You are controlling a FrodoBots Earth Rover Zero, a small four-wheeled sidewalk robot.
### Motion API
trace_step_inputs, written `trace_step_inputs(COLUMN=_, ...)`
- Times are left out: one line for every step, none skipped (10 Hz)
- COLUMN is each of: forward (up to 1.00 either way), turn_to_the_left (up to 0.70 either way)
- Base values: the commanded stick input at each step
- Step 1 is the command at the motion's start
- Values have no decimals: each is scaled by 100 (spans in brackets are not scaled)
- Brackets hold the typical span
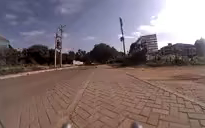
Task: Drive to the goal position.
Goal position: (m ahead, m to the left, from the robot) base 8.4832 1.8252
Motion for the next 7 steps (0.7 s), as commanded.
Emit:
trace_step_inputs(forward=0, turn_to_the_left=0)
trace_step_inputs(forward=0, turn_to_the_left=0)
trace_step_inputs(forward=15, turn_to_the_left=0)
trace_step_inputs(forward=67, turn_to_the_left=0)
trace_step_inputs(forward=67, turn_to_the_left=0)
trace_step_inputs(forward=67, turn_to_the_left=0)
trace_step_inputs(forward=68, turn_to_the_left=0)
